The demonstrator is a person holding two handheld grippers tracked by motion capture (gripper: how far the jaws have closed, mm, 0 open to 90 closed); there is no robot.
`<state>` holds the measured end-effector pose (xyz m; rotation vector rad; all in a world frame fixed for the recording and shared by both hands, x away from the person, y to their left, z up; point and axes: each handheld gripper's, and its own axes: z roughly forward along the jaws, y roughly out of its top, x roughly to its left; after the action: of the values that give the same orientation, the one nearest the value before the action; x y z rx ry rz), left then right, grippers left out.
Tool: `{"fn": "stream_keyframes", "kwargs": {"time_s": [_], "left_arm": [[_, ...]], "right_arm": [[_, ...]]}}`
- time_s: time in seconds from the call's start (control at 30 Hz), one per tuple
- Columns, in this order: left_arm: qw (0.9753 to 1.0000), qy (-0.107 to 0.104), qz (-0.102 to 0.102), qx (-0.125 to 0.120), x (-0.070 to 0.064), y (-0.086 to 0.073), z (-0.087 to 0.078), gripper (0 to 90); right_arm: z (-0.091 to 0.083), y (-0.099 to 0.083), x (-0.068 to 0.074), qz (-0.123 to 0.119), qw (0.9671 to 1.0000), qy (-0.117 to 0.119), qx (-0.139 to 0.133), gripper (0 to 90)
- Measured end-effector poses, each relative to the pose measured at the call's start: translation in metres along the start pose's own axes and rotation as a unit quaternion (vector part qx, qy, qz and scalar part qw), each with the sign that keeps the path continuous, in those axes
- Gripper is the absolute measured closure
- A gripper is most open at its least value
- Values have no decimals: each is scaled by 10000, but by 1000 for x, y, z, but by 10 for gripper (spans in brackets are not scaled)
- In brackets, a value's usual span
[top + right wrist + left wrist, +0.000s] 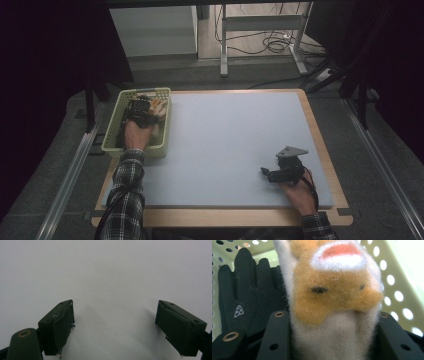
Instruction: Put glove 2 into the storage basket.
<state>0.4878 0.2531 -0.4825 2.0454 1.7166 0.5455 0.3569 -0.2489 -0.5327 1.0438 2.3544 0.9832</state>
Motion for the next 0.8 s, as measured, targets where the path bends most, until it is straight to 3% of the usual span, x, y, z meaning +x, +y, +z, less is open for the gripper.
{"fn": "stream_keyframes", "kwargs": {"time_s": [0.13,0.3,0.37,0.5,0.8], "left_arm": [[10000,-20,52,79,-4,3,8,501],[9995,-37,182,256,-7,5,12,278],[9995,-133,83,258,-4,5,10,178],[9993,-277,-95,236,3,4,2,86],[9978,-633,-122,-148,14,-1,-22,67]], "right_arm": [[0,0,0,-3,10000,2,-2,151],[0,0,0,-6,10000,5,-1,150],[0,0,0,-6,10000,4,-1,151],[0,0,0,-13,10000,2,-2,151],[0,0,0,-7,10000,-4,0,150]]}}
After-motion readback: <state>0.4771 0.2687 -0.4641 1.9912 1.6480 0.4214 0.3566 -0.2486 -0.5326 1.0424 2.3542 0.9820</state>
